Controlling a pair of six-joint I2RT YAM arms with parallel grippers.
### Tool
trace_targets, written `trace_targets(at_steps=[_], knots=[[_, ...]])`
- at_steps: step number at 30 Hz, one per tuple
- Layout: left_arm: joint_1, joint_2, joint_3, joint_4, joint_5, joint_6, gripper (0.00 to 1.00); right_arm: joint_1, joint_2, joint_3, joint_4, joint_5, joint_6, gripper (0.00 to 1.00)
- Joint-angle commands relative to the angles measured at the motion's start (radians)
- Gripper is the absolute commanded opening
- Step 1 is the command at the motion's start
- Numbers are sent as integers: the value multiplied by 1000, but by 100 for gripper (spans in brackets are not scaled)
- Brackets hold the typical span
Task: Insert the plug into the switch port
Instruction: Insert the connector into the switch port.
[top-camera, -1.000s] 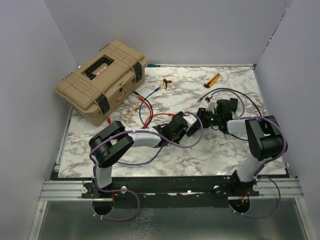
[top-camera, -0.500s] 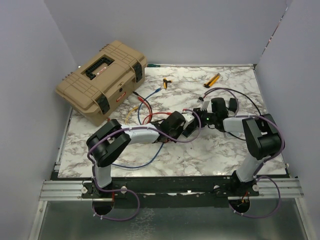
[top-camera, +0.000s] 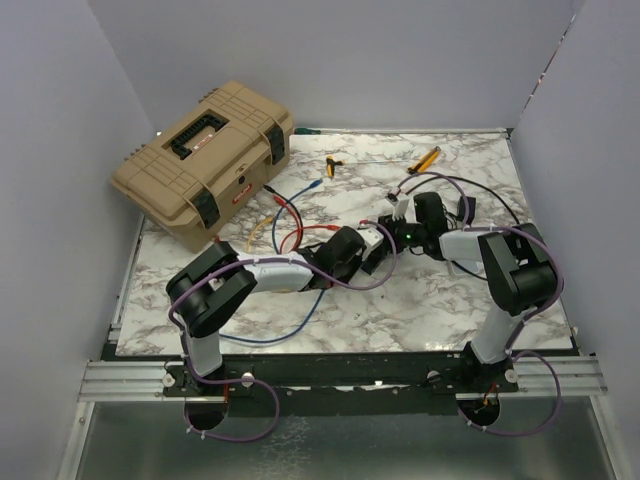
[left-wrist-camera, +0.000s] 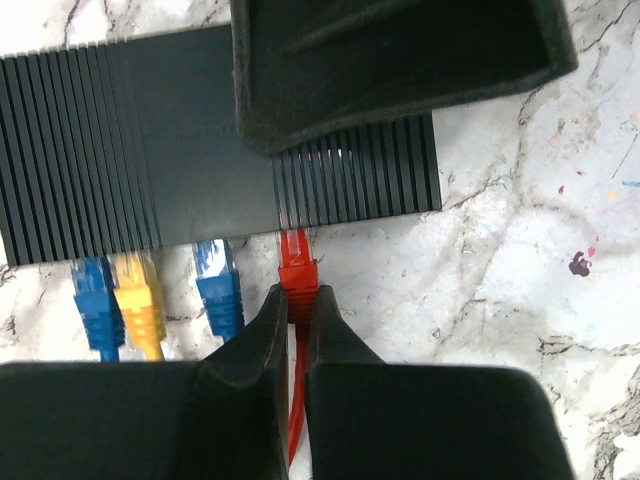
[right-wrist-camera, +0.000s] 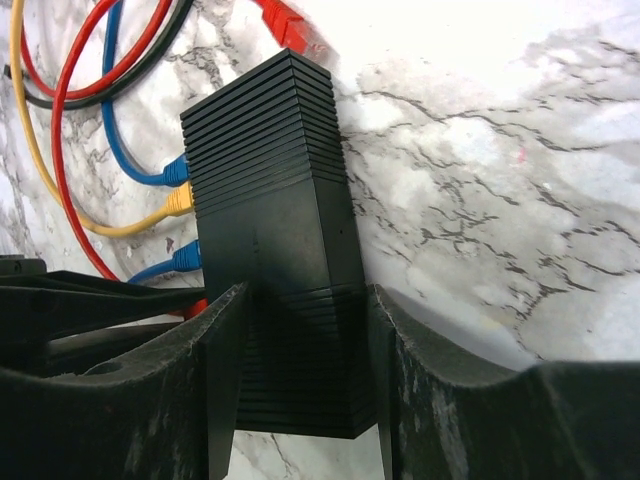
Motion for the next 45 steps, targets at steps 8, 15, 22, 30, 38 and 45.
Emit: trace_targets(at_steps=[8, 15, 22, 30, 38, 45], knots=[[-2, -44, 25, 384, -164, -16, 0, 140, 43, 18, -166, -364, 9, 50], [-2, -40, -14, 361, -141, -22, 0, 140, 30, 13, -172, -312, 9, 50], [-2, -87, -96, 260, -139, -31, 0, 138, -103, -20, -212, -39, 16, 55], [-1, -149, -179, 183, -165, -32, 3, 122, -319, -32, -272, 361, 70, 65], [-1, -202, -228, 187, -152, -65, 42, 87, -400, 43, -445, 693, 96, 72], [-1, -339, -292, 182, -190, -83, 63, -12, -376, 132, -576, 886, 85, 74]])
